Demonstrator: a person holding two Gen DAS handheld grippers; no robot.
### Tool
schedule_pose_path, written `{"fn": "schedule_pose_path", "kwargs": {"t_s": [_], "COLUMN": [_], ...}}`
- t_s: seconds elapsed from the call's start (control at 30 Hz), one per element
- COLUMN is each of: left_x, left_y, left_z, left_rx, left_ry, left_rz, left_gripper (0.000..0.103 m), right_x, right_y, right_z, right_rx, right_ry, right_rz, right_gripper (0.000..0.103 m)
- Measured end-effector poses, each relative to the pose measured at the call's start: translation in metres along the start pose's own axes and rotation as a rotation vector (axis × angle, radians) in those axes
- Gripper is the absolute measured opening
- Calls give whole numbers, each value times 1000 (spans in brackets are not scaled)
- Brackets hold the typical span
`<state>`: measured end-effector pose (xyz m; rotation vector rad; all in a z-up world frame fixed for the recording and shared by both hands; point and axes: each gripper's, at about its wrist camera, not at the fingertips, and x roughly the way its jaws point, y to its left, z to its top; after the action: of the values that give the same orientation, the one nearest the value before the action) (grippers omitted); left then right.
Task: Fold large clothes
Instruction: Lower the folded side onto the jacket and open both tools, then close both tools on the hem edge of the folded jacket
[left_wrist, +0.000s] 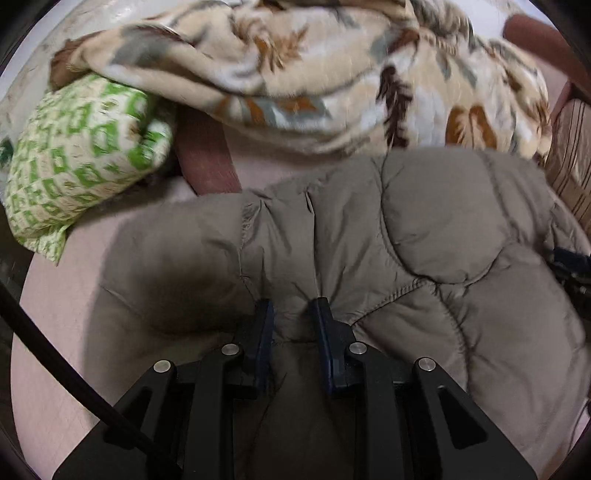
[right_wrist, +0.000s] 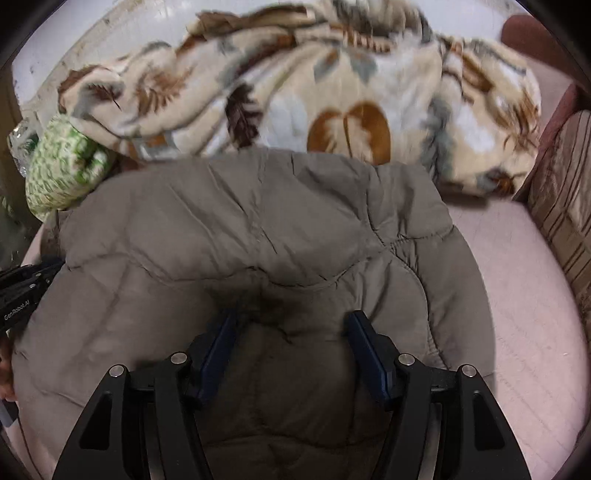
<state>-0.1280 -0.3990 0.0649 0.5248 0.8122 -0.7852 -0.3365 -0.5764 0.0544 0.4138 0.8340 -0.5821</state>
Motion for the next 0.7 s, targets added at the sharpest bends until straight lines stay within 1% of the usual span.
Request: {"fn": "schedule_pose_path", "kwargs": {"t_s": [0.03, 0.13, 0.2, 0.27, 0.3, 0.33, 0.37, 0.4, 0.43, 0.47, 0.5, 0.53, 0.6, 0.67, 0.7], "left_x": [6, 27, 32, 23, 10, -9, -27, -48, -73, -86, -105, -116, -137, -145, -147], "left_y": [0, 6, 8, 5, 6, 10, 14, 18, 21, 23, 26, 31, 38, 41, 44], "left_z": [1, 9, 13, 14, 11, 6, 0, -8, -20, -28, -43, -54, -83, -104, -115], "left_rx": [-4, -45, -71, -59, -72, -94, -105, -108, -108, -107, -110, -125, -169, -205, -230], "left_ry": [10, 48, 85, 85, 70, 40, 2, -40, -93, -118, -143, -153, -176, -182, -180], "left_rz": [1, -32, -31, -1, -4, -34, -66, -81, -62, -41, -25, -19, 22, 57, 66], "left_gripper": [23, 23, 22, 21, 21, 21, 21, 21, 23, 27, 29, 31, 31, 31, 31], "right_x": [6, 29, 38, 38, 33, 21, 10, -10, -36, -56, -83, -100, -124, -139, -146], "right_y": [-4, -13, -16, -15, -14, -13, -11, -11, -11, -10, -7, -6, -2, 0, 1], "right_z": [0, 4, 8, 12, 13, 13, 12, 9, 3, -4, -17, -30, -55, -82, -97], "right_rx": [15, 62, 81, 80, 80, 80, 83, 95, 103, 99, 94, 98, 132, 184, 204], "right_ry": [17, 70, 99, 124, 122, 113, 100, 63, 9, -32, -84, -109, -148, -181, -204], "right_rz": [2, 25, 25, 11, 7, 6, 15, 39, 67, 82, 90, 90, 77, 85, 75], "right_gripper": [67, 68, 68, 68, 67, 67, 67, 67, 67, 67, 67, 67, 67, 67, 66]}}
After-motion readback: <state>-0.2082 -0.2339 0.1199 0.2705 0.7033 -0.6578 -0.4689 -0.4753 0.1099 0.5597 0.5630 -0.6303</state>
